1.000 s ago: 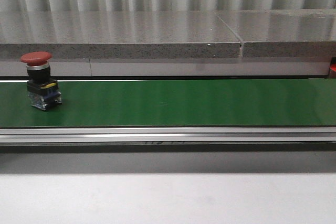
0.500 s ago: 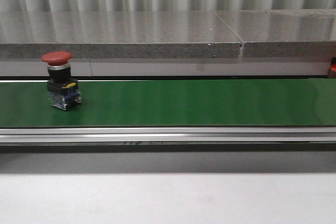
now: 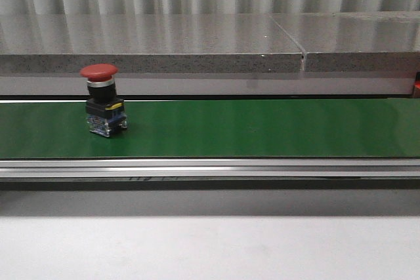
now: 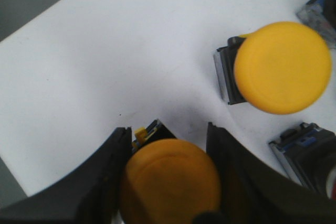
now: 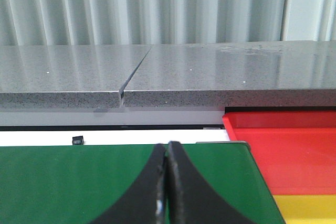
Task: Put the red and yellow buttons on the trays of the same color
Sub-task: 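Grasp a yellow button with the left gripper and carry it over the belt, then lower the yellow button onto the belt and open the left gripper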
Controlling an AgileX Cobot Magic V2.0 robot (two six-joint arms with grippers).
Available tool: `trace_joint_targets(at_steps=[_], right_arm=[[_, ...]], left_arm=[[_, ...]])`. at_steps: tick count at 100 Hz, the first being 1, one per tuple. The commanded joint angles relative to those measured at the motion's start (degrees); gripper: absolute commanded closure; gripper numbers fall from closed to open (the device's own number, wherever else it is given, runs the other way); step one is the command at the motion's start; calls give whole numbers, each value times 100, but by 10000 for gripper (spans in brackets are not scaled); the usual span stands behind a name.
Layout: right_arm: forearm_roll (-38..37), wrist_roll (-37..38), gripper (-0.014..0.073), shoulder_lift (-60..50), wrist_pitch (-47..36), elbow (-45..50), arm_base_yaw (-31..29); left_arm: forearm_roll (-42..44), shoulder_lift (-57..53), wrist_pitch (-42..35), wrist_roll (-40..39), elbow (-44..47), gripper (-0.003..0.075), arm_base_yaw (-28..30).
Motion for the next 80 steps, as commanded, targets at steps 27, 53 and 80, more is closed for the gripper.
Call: trace_joint_targets(at_steps=[27,53,80], right_arm=[[-60,-19,661,-22,-468,4,-20],[-60,-19,661,-22,-468,4,-20],[-60,-19,661,-22,-468,4,-20]], left_arm=[[-73,-2167,128,759,-166,740,-720],[-1061,-2290,273,1934,-614,740,-1870],[-1289,-1288,295,2120,-1075,740,-2588]])
